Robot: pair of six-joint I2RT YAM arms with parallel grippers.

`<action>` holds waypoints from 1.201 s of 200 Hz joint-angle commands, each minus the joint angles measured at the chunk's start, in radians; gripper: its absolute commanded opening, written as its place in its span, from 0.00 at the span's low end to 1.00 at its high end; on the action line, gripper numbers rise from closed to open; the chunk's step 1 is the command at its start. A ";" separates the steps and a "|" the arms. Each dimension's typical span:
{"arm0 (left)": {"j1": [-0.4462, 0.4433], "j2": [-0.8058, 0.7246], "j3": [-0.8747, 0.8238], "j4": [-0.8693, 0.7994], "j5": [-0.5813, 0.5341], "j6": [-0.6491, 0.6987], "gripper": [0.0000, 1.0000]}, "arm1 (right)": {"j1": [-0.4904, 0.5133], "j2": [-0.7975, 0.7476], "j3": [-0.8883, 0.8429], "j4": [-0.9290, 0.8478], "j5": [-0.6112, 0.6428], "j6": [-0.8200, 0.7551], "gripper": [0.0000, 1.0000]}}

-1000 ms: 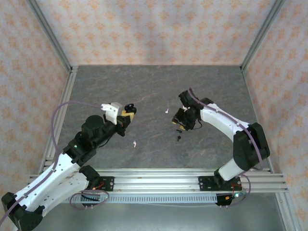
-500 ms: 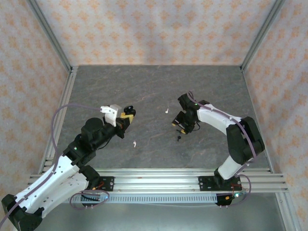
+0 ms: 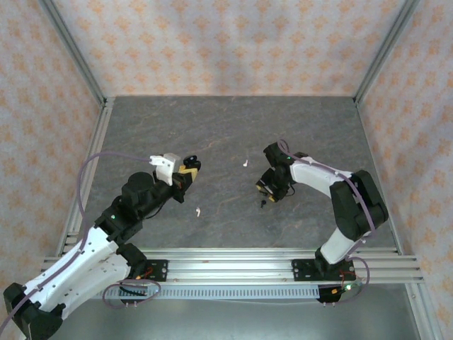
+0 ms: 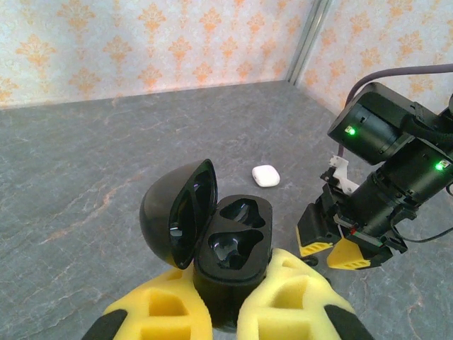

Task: Insert wireless bluetooth earbuds into charging case

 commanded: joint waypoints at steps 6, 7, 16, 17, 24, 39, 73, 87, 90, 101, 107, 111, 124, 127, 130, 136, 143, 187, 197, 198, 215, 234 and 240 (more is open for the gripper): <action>-0.005 0.004 0.009 0.045 0.000 0.000 0.00 | -0.005 0.017 -0.005 0.026 0.009 0.031 0.50; -0.004 0.004 0.009 0.046 0.000 0.000 0.00 | -0.005 0.017 -0.005 0.026 0.010 0.031 0.50; -0.004 0.004 0.009 0.048 0.000 0.001 0.00 | -0.005 0.020 -0.005 0.028 0.013 0.031 0.49; -0.004 0.005 0.010 0.048 0.000 0.001 0.00 | -0.004 0.020 -0.005 0.028 0.014 0.031 0.49; -0.004 0.005 0.011 0.046 0.000 0.001 0.00 | -0.004 0.023 -0.003 0.030 0.015 0.031 0.49; -0.004 0.005 0.010 0.045 -0.001 0.002 0.00 | -0.005 0.032 0.000 0.036 0.015 0.033 0.47; -0.005 0.007 0.011 0.045 -0.001 0.003 0.00 | -0.004 0.052 0.018 0.034 0.016 0.018 0.45; -0.004 0.008 0.012 0.044 -0.001 0.004 0.00 | -0.005 0.057 0.027 0.029 0.023 0.007 0.43; -0.005 0.009 0.012 0.043 -0.001 0.005 0.00 | -0.005 0.060 0.030 0.027 0.027 0.002 0.43; -0.004 0.008 0.012 0.043 -0.001 0.005 0.00 | -0.005 0.065 0.039 0.018 0.033 -0.015 0.40; -0.004 0.008 0.012 0.042 -0.001 0.005 0.00 | -0.004 0.068 0.045 0.012 0.038 -0.024 0.38; -0.004 0.008 0.012 0.042 0.000 0.008 0.00 | -0.004 0.070 0.048 0.009 0.038 -0.029 0.36; -0.004 0.008 0.014 0.039 -0.001 0.008 0.00 | -0.004 0.078 0.059 -0.003 0.040 -0.054 0.30; -0.004 0.008 0.014 0.037 0.000 0.007 0.00 | -0.004 0.080 0.062 -0.006 0.041 -0.060 0.29; -0.004 0.008 0.015 0.037 0.001 0.008 0.00 | -0.005 0.081 0.064 -0.008 0.039 -0.065 0.28; -0.004 0.007 0.015 0.035 0.001 0.008 0.00 | -0.004 0.086 0.068 -0.013 0.038 -0.077 0.27; -0.004 0.006 0.017 0.033 0.001 0.009 0.00 | -0.004 0.090 0.074 -0.016 0.032 -0.093 0.25; -0.005 0.008 0.020 0.031 -0.001 0.008 0.00 | -0.005 0.155 0.174 -0.111 0.021 -0.265 0.24; -0.004 0.010 0.021 0.029 0.000 0.009 0.00 | -0.004 0.172 0.204 -0.127 0.017 -0.316 0.24; -0.004 0.010 0.021 0.029 -0.001 0.009 0.00 | -0.004 0.174 0.207 -0.130 0.016 -0.321 0.24; -0.004 0.013 0.024 0.022 0.002 0.010 0.00 | 0.006 0.205 0.271 -0.173 0.023 -0.407 0.23; -0.005 0.014 0.028 0.016 0.003 0.009 0.00 | 0.029 0.230 0.333 -0.209 0.052 -0.486 0.23; -0.004 0.014 0.028 0.013 0.004 0.009 0.00 | 0.035 0.238 0.346 -0.220 0.057 -0.501 0.24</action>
